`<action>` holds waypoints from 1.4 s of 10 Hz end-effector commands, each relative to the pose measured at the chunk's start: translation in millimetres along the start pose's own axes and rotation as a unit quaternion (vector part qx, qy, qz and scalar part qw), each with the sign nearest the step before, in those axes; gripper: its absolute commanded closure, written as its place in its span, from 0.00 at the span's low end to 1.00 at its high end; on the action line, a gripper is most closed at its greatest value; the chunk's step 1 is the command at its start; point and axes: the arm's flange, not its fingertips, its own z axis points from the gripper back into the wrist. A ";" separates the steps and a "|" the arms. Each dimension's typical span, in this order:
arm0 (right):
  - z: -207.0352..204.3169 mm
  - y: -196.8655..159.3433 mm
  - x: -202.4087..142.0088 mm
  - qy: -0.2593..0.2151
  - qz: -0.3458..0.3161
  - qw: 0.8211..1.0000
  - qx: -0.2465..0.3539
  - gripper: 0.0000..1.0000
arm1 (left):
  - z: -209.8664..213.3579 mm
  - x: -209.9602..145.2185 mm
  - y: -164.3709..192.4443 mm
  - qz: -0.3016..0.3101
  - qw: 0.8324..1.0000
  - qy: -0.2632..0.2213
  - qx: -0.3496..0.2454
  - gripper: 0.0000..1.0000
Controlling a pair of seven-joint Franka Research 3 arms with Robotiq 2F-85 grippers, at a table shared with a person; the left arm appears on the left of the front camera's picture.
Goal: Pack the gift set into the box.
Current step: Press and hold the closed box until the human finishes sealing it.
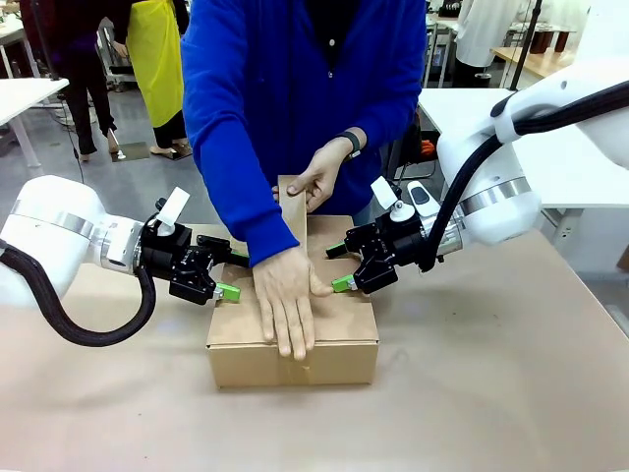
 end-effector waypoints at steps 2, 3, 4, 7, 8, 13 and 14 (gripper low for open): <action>-4.2 2.1 -2.2 -0.001 0.008 1.000 -0.003 0.00 | -1.3 -3.9 -2.1 -0.006 1.000 0.000 0.004 0.00; -4.2 2.1 -2.2 -0.001 0.008 1.000 -0.003 0.00 | -1.3 -3.9 -2.1 -0.006 1.000 0.000 0.004 0.00; -4.2 2.1 -2.2 -0.001 0.008 1.000 -0.003 0.00 | -1.3 -3.9 -2.1 -0.006 1.000 0.000 0.004 0.00; -4.2 2.1 -2.2 -0.001 0.008 1.000 -0.003 0.00 | -1.3 -3.9 -2.1 -0.006 1.000 0.000 0.004 0.00; -4.2 2.1 -2.2 -0.001 0.008 1.000 -0.003 0.00 | -1.3 -3.9 -2.1 -0.006 1.000 0.000 0.004 0.00; -4.2 2.1 -2.2 -0.001 0.008 1.000 -0.003 0.00 | -1.3 -3.9 -2.1 -0.006 1.000 0.000 0.004 0.00; -4.2 2.1 -2.2 -0.001 0.008 1.000 -0.003 0.00 | -1.3 -3.9 -2.1 -0.006 1.000 0.000 0.004 0.00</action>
